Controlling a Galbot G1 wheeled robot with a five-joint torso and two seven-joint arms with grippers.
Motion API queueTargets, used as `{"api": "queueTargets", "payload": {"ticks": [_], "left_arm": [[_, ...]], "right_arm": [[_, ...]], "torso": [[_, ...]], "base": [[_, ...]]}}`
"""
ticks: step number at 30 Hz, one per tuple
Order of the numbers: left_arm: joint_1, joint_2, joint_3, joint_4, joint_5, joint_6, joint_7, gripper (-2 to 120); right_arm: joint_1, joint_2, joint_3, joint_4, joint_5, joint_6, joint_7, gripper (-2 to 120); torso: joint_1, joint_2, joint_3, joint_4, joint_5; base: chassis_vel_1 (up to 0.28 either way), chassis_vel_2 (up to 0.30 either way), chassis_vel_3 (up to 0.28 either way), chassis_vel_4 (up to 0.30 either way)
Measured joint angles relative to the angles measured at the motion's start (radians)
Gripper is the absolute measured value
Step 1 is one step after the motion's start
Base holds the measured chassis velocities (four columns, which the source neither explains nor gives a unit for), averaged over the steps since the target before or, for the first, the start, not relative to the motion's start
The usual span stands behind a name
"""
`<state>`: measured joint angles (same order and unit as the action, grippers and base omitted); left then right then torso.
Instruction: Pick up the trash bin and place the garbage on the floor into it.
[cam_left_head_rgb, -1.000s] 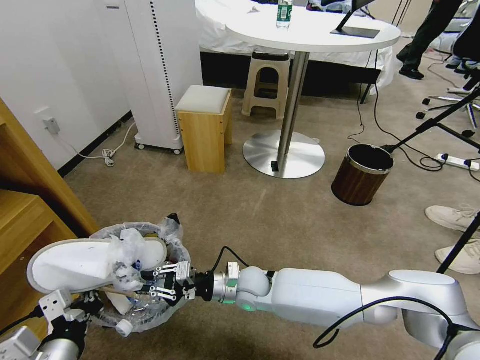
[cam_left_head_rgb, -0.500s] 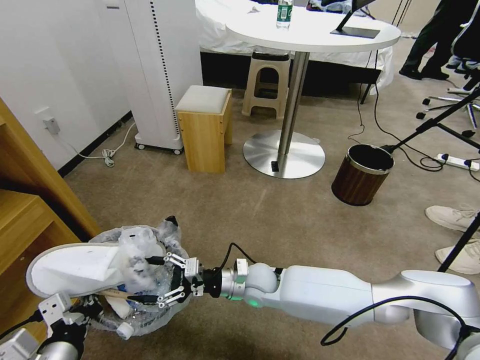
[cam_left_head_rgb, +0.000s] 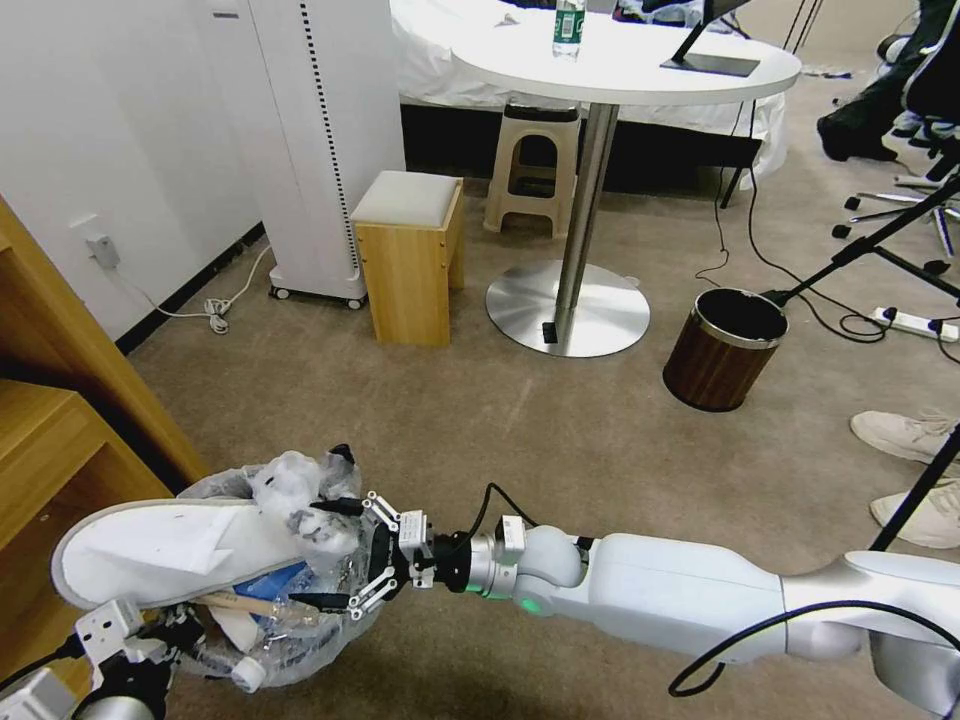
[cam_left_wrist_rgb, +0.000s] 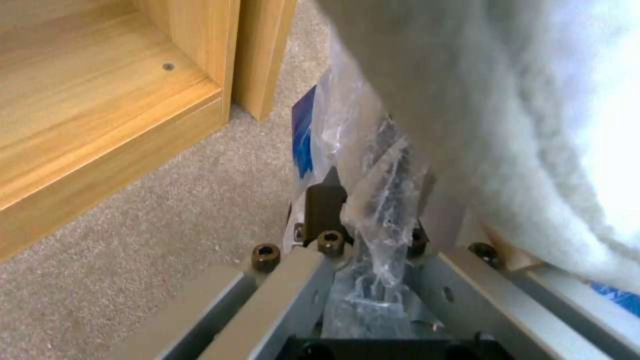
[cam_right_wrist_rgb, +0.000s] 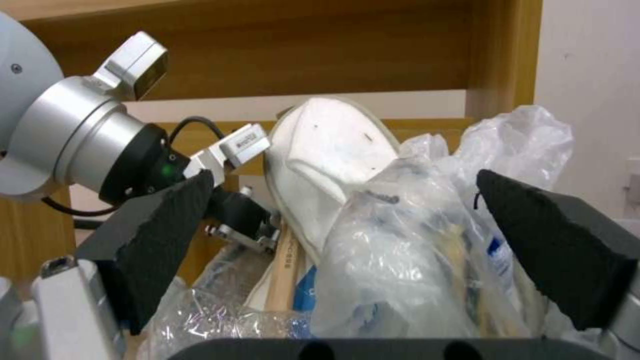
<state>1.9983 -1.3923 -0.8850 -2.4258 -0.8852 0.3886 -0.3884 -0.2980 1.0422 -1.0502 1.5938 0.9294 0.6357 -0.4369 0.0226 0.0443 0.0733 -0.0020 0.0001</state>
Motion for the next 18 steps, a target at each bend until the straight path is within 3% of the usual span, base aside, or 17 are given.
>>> {"api": "queueTargets", "payload": {"ticks": [18], "left_arm": [[-0.019,0.006,-0.017,-0.008,-0.087,0.017,-0.041,0]], "right_arm": [[-0.021,-0.022,0.012,0.027,-0.019,-0.004,0.019,100]], "torso": [[0.000,0.000,0.000,0.0000,-0.0001]], "base": [[0.000,0.000,0.000,0.000]]}}
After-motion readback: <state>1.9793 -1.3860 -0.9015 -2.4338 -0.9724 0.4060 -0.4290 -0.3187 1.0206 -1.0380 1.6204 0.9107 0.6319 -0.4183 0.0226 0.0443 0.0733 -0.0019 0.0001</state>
